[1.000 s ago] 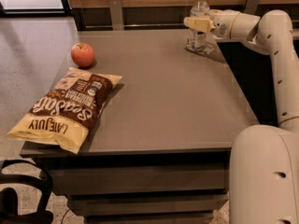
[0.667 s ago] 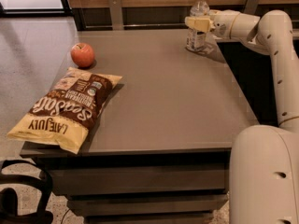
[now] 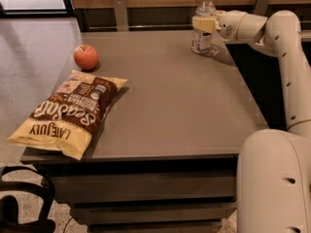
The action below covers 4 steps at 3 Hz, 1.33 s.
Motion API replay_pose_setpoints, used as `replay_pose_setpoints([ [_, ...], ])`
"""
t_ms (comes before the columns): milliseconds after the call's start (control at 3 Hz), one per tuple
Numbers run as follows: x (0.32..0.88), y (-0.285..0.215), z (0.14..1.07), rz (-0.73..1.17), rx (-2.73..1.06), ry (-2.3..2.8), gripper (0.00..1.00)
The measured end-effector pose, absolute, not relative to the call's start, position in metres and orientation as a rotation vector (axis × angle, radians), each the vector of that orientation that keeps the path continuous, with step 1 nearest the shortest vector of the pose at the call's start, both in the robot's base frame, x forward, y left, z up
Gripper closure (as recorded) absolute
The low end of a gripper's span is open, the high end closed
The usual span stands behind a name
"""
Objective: Move blue plastic bottle near brown chip bag
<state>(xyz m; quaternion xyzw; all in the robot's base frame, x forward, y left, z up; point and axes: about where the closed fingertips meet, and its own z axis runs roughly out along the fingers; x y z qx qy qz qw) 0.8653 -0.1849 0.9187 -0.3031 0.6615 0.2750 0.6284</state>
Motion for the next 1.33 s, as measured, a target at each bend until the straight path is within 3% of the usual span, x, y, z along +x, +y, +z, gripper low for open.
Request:
replay_pose_setpoints([
  [667, 0.844, -0.192, 0.943, 0.597, -0.731, 1.538, 1.0],
  [1333, 0.788, -0.181, 0.973, 0.637, -0.788, 1.533, 1.0],
])
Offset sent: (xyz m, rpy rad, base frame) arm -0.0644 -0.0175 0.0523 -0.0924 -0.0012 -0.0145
